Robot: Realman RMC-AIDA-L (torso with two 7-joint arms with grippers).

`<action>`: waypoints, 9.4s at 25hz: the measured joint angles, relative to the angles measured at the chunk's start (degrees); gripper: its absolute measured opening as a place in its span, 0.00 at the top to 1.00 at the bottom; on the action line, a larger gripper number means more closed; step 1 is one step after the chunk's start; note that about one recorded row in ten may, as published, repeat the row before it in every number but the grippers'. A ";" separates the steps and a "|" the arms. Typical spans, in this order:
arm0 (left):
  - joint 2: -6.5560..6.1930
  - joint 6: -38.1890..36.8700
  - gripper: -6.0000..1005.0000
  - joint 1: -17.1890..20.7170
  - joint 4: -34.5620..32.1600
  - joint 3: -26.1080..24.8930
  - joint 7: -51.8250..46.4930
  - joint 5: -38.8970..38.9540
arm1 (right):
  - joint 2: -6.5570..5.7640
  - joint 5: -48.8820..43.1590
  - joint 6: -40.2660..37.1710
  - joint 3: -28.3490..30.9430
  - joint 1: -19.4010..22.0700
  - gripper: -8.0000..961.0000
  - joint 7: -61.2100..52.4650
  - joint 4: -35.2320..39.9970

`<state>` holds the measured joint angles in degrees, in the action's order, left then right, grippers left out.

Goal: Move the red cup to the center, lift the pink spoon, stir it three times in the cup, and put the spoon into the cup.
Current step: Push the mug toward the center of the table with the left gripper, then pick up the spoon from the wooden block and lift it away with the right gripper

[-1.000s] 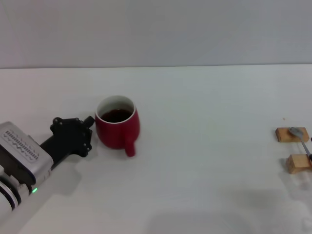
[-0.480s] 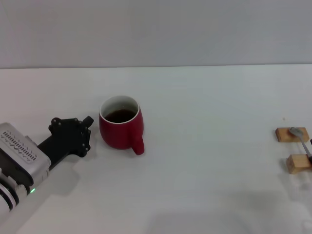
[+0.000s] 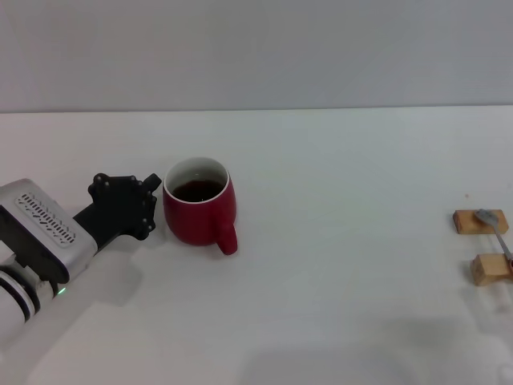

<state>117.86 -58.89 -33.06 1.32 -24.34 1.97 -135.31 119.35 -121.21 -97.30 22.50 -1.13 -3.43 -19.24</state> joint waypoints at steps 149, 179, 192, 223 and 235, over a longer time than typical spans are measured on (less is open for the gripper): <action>0.43 -15.85 1.00 20.79 6.87 -18.36 -6.89 0.10 | 0.36 0.54 2.71 -1.21 7.18 0.27 0.30 -0.17; 0.26 -14.14 1.00 19.51 5.45 -17.84 -6.90 -0.22 | 0.10 12.67 10.36 -3.59 5.78 0.28 -0.17 -1.04; 0.36 -13.62 1.00 18.66 5.45 -17.84 -6.89 -0.22 | 0.03 14.68 14.81 -4.11 2.61 0.28 -0.17 -0.22; 0.36 -13.62 1.00 18.38 5.44 -17.75 -6.90 -0.21 | 0.18 14.48 21.41 -4.30 -0.54 0.30 0.21 -0.10; 0.35 -13.62 1.00 18.30 5.45 -17.75 -6.90 -0.31 | 0.16 14.28 22.53 -4.40 -0.98 0.31 0.19 -0.10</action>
<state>118.21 -72.51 -14.77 6.77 -42.10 -4.92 -135.62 119.51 -106.92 -74.77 18.10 -2.11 -3.24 -19.33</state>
